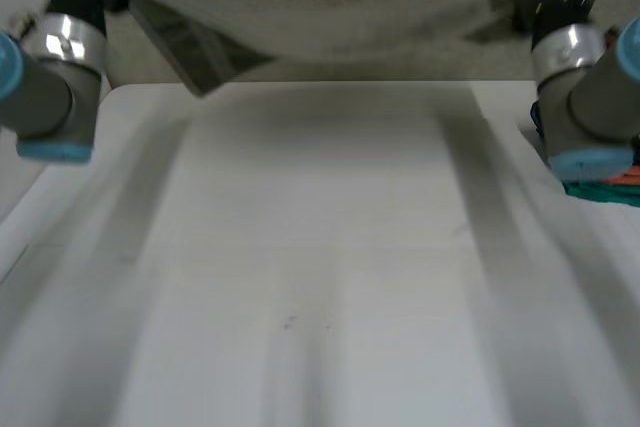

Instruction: Fold the laundry.

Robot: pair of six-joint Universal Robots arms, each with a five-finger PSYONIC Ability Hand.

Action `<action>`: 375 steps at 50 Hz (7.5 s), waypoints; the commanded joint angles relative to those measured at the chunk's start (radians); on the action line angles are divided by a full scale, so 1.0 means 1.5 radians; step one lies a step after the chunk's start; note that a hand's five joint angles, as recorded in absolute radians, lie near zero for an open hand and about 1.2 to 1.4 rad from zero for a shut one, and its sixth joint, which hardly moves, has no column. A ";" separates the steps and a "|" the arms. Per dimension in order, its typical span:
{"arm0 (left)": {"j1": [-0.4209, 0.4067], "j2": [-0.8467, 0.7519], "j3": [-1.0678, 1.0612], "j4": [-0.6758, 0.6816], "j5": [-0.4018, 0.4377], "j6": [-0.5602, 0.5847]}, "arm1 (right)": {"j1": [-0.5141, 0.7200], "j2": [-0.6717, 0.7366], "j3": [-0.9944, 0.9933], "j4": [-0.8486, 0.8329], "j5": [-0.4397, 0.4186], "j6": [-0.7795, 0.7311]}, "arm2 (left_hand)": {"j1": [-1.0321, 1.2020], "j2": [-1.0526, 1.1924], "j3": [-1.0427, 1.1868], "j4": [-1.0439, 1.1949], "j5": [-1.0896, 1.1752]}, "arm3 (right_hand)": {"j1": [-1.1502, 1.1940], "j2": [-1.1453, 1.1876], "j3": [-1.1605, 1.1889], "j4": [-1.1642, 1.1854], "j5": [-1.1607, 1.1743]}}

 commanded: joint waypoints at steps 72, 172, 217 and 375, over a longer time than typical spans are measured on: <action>-0.110 -0.105 0.007 -0.364 -0.168 0.207 | -0.007 0.117 -0.023 0.198 0.065 -0.095 | -0.645 -0.684 -0.681 -0.685 -0.675 | -0.645 -0.671 -0.678 -0.684 -0.678; -0.113 0.241 -0.433 -0.289 -0.078 0.004 | 0.181 -0.120 0.406 0.136 -0.116 0.119 | -0.645 -0.684 -0.681 -0.685 -0.675 | -0.645 -0.671 -0.678 -0.684 -0.678; -0.156 0.284 -0.449 -0.295 -0.101 -0.099 | 0.335 -0.071 0.357 0.132 -0.108 -0.125 | -0.636 -0.675 -0.673 -0.676 -0.667 | -0.645 -0.671 -0.678 -0.684 -0.678; -0.249 0.178 -0.040 -0.548 0.193 -0.189 | -0.456 0.065 0.072 -0.140 -0.399 0.299 | -0.626 -0.666 -0.663 -0.667 -0.657 | -0.645 -0.671 -0.678 -0.684 -0.678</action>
